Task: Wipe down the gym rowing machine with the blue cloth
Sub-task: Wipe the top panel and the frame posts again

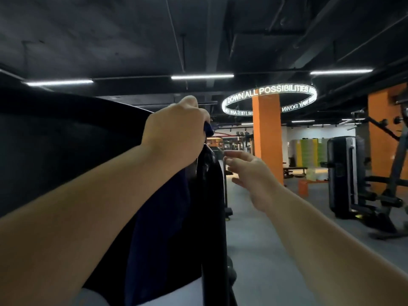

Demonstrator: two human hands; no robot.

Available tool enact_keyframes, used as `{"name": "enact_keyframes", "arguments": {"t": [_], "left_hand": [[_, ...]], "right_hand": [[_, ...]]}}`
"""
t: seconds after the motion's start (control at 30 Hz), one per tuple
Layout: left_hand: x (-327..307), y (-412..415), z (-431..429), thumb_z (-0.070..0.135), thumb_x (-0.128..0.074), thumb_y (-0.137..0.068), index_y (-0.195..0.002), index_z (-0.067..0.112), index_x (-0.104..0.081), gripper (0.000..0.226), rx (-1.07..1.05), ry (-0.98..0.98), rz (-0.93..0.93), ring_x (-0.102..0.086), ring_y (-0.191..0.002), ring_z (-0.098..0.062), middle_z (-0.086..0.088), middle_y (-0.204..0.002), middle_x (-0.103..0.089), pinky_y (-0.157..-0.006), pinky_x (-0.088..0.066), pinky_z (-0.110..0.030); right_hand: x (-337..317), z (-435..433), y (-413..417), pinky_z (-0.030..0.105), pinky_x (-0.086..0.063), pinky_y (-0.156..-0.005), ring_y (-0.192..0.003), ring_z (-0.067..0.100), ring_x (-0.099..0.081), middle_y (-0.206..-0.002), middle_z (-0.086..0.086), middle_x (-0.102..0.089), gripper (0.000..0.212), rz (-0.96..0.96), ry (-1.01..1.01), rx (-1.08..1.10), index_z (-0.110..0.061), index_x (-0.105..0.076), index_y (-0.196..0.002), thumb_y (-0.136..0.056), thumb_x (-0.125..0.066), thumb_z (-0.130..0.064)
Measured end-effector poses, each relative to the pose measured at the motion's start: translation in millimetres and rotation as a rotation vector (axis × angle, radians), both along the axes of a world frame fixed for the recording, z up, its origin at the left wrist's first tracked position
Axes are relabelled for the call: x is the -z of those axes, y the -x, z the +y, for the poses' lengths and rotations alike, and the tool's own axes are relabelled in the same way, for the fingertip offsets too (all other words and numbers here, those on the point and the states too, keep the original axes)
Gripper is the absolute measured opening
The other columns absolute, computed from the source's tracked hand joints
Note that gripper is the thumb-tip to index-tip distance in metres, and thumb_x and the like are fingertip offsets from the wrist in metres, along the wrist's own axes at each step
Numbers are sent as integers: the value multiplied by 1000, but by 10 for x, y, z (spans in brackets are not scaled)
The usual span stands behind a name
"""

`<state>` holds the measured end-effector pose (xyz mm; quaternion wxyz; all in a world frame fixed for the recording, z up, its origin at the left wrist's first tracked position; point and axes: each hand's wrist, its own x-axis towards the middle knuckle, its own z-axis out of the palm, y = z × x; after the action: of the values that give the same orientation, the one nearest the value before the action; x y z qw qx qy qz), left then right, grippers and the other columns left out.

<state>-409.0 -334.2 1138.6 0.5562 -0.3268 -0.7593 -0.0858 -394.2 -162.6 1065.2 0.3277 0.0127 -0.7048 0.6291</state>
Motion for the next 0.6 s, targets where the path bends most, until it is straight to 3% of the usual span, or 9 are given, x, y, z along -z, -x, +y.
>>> {"name": "enact_keyframes", "arguments": {"t": [0.03,0.1,0.17,0.23,0.37,0.5,0.6], "left_hand": [[-57,7,50,27,-55,-96,-112,35,-68,22,-39,23,-17,-52,-87,-11,11,-110,-56,-58,-30,-23],[-194,14,145,27,-58,-92,-104,35,-71,20,-107,41,-85,-50,-87,-10,12,-107,-62,-63,-32,-26],[-304,41,232,26,-63,-88,-98,37,-69,16,-184,42,-143,-49,-86,-11,11,-100,-63,-66,-36,-30],[-369,111,339,26,-65,-86,-96,39,-66,17,-284,70,-144,-50,-87,-14,11,-97,-60,-67,-39,-34],[-409,161,539,23,-61,-85,-99,42,-68,25,-460,179,-245,-54,-92,-12,14,-99,-61,-76,-49,-36],[-359,-27,634,25,-61,-84,-95,41,-72,22,-519,213,-346,-49,-86,-5,26,-76,-49,-82,-45,-28],[-401,10,756,25,-58,-87,-101,43,-70,26,-613,222,-362,-51,-92,-7,24,-87,-52,-86,-48,-32]], "right_hand": [[-45,15,76,25,-51,-86,-104,10,-62,-110,-5,-66,22,23,-25,-44,-22,-66,-117,-99,-55,-17],[-125,39,237,17,-53,-69,-83,0,-67,-102,-4,-68,22,57,-19,-182,-17,-65,-119,-100,-54,-15],[-175,19,396,18,-54,-55,-62,3,-65,-88,2,-67,21,61,57,-324,-11,-64,-117,-100,-51,-10],[-195,16,558,19,-51,-51,-59,6,-62,-81,4,-64,21,83,85,-382,-12,-66,-112,-101,-48,-8],[-150,100,830,31,-56,-69,-80,20,-66,-89,10,-69,21,124,121,-538,-16,-70,-100,-98,-49,-12],[-115,225,1014,41,-54,-82,-83,23,-66,-84,7,-70,20,142,95,-657,-16,-69,-93,-100,-51,-19],[-66,247,1110,51,-54,-93,-93,27,-69,-93,8,-73,23,164,80,-705,-23,-71,-91,-100,-49,-24]]}}
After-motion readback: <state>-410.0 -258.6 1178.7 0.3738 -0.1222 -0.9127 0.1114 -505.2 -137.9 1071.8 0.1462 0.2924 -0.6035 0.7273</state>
